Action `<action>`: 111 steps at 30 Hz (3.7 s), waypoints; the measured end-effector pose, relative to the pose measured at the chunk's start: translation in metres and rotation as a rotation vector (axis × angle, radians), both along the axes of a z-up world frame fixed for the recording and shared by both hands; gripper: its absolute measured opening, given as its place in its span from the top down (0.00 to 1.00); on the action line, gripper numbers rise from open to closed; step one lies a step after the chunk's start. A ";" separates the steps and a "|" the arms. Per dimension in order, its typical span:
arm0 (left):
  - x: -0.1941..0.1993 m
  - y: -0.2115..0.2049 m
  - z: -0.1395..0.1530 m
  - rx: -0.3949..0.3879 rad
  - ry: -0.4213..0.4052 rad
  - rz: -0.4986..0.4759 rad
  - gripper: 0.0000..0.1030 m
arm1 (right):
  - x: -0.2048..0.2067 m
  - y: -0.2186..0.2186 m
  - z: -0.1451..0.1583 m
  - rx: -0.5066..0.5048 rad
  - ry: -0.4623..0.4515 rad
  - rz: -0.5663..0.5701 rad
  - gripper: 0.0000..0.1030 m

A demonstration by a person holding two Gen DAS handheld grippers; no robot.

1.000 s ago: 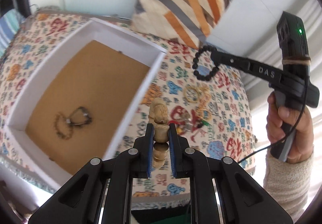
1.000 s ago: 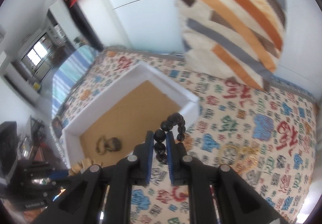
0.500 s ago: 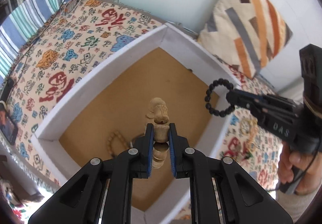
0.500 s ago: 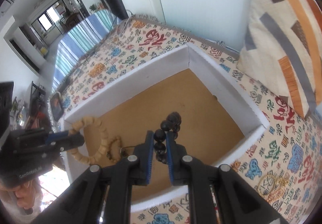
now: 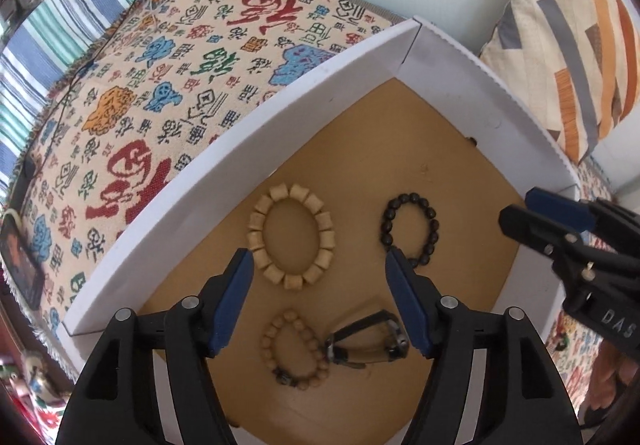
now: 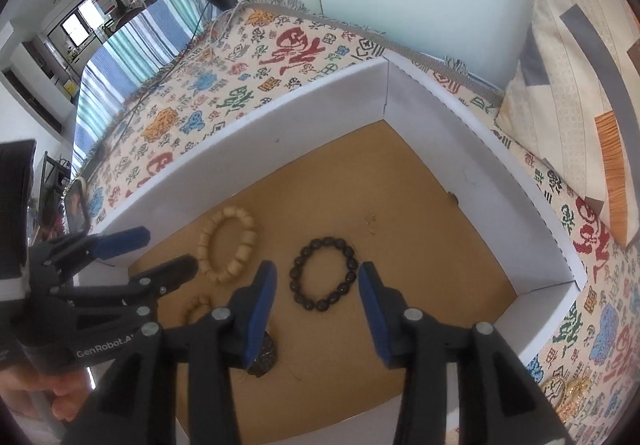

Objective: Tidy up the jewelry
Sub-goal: 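Open both tools to drop the bracelets into the box, then move both tools back over the remaining jewelry, then grasp the red bead bracelet with the left tool while the right tool grasps the silver filigree pendant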

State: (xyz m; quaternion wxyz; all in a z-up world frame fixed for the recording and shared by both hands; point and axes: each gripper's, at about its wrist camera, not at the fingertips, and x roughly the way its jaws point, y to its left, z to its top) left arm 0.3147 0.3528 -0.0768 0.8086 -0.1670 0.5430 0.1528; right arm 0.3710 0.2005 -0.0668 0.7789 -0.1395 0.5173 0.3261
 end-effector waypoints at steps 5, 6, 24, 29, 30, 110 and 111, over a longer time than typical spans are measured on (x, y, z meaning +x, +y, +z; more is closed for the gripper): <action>-0.012 -0.008 0.002 0.026 -0.016 -0.004 0.30 | -0.006 -0.013 0.004 0.014 -0.017 -0.014 0.58; -0.015 -0.011 0.003 0.025 -0.021 -0.011 0.30 | -0.009 -0.018 0.005 0.020 -0.020 -0.016 0.58; -0.080 -0.146 0.050 0.040 -0.140 -0.226 0.24 | -0.071 -0.153 0.046 0.083 -0.083 -0.149 0.58; -0.094 -0.192 0.063 0.011 -0.182 -0.293 0.22 | -0.090 -0.211 0.053 0.099 -0.096 -0.213 0.58; -0.095 -0.202 0.064 0.000 -0.189 -0.308 0.22 | -0.094 -0.226 0.055 0.106 -0.100 -0.231 0.58; -0.035 -0.321 -0.090 -0.006 0.119 -0.443 0.22 | -0.099 -0.368 -0.070 0.133 0.122 -0.471 0.58; -0.034 -0.322 -0.092 0.002 0.120 -0.441 0.22 | -0.093 -0.364 -0.072 0.126 0.132 -0.464 0.58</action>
